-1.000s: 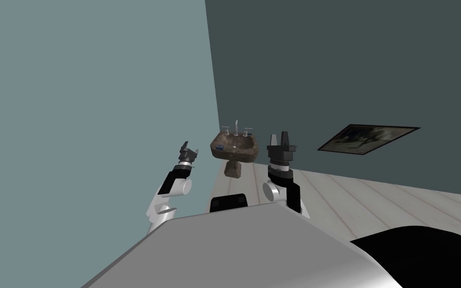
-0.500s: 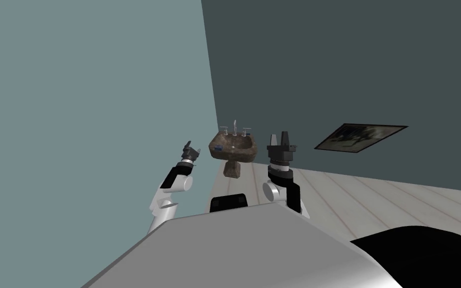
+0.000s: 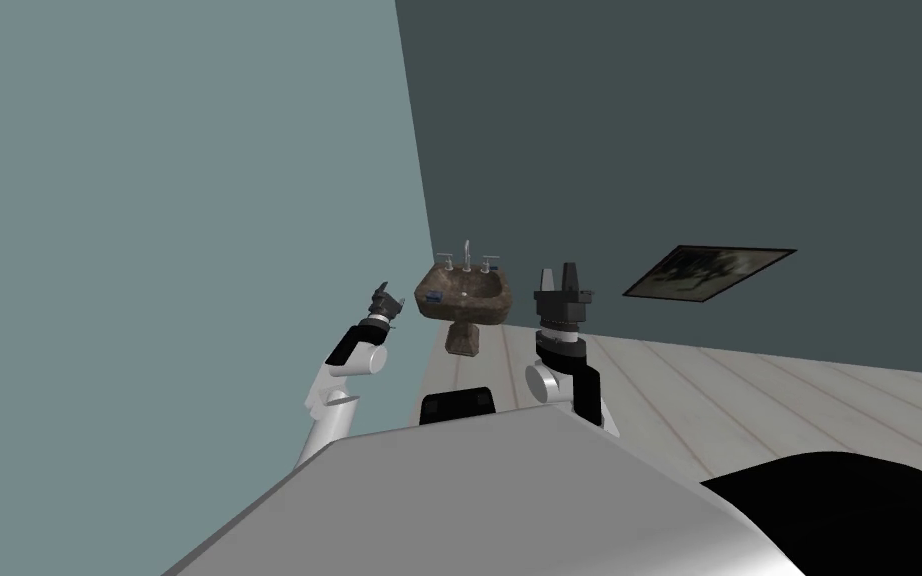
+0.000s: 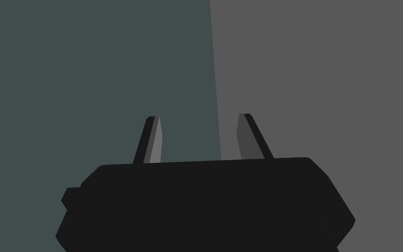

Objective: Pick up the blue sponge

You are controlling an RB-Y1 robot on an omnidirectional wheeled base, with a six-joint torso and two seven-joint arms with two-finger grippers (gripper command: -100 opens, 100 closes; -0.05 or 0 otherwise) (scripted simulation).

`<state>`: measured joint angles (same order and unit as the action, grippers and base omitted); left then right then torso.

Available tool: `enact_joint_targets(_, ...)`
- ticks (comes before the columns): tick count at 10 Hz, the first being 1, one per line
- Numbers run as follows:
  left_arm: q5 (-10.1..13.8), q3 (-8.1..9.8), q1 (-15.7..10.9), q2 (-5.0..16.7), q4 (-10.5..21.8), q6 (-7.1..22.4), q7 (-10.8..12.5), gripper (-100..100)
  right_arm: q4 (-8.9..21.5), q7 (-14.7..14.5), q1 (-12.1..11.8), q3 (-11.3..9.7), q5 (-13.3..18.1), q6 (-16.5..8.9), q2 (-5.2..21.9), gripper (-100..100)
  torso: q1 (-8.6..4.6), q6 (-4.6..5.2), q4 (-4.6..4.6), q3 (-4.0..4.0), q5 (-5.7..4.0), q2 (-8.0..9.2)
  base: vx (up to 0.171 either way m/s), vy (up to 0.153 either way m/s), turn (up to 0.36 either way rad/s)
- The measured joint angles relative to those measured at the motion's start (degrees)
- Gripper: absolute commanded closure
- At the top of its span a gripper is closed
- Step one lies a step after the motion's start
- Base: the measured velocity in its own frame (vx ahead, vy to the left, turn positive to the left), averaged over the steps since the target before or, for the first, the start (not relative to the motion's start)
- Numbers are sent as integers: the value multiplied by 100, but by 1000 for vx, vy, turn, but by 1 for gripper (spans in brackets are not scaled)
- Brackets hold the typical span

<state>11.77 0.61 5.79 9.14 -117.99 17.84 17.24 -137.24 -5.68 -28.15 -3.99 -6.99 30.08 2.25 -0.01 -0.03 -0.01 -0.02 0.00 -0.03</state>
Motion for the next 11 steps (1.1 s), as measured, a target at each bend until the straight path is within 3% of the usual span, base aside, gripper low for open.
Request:
enact_joint_targets(9, 233, 4, -690, 45, 292, 1304, 238, -100, 0, 0, 0, 0, 0, 0, 0, 0, 0, -1, 0, 0, 0, 0, 10, -2, -54)
enact_joint_targets(11, 313, 7, -947, 73, 456, 1594, 307, -100, 0, 0, 0, 0, 0, 0, 0, 0, 0, -1, -1, -2, 0, -3, 11, 0, -30)
